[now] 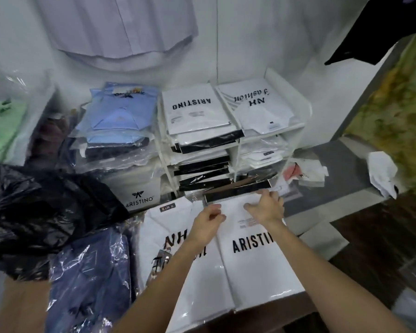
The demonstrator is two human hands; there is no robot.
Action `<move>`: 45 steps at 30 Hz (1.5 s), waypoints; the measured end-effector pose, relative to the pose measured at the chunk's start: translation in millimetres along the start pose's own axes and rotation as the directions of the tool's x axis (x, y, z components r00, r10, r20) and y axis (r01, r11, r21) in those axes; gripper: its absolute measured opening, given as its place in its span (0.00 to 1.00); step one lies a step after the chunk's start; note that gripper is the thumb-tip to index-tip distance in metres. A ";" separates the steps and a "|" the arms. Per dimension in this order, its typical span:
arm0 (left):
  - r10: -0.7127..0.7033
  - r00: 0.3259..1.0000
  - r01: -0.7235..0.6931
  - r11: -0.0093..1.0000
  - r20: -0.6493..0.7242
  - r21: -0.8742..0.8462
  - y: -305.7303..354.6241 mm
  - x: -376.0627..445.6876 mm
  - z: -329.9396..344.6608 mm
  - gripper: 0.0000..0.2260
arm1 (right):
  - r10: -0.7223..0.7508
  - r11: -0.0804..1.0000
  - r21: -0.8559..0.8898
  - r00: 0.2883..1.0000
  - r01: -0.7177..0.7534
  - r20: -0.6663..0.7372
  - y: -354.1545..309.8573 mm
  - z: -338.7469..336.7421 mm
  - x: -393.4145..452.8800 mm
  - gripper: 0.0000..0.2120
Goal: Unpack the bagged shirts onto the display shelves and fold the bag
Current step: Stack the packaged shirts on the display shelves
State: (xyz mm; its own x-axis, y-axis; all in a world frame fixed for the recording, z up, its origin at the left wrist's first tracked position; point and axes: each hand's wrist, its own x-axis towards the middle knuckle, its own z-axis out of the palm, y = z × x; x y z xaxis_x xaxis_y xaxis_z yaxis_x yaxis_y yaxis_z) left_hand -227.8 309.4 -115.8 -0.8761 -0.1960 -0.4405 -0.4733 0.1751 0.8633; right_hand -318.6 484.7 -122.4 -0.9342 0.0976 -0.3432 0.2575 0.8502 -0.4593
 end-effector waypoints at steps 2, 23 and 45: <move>-0.044 0.999 0.044 0.998 0.004 0.051 4.2 7.8 15.4 0.23 | 0.057 0.998 0.003 0.996 -0.057 0.062 20.4 -11.8 15.5 0.43; -0.215 0.964 0.228 0.971 -0.157 0.070 -11.8 27.7 34.8 0.39 | -0.004 0.893 0.401 0.886 -0.206 0.464 51.9 -7.6 63.2 0.60; -0.204 0.971 0.180 0.966 -0.121 -0.183 -16.7 40.3 10.3 0.15 | -0.059 0.727 0.635 0.899 -0.259 0.434 71.5 -31.8 24.0 0.31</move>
State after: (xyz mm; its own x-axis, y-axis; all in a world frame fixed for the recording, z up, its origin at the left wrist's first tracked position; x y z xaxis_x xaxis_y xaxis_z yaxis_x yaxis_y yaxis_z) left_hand -256.2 308.5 -150.5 -0.7432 -0.3429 -0.5744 -0.5987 -0.0424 0.7999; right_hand -330.4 564.3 -137.5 -0.7476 -0.1871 -0.6372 0.5864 0.2645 -0.7656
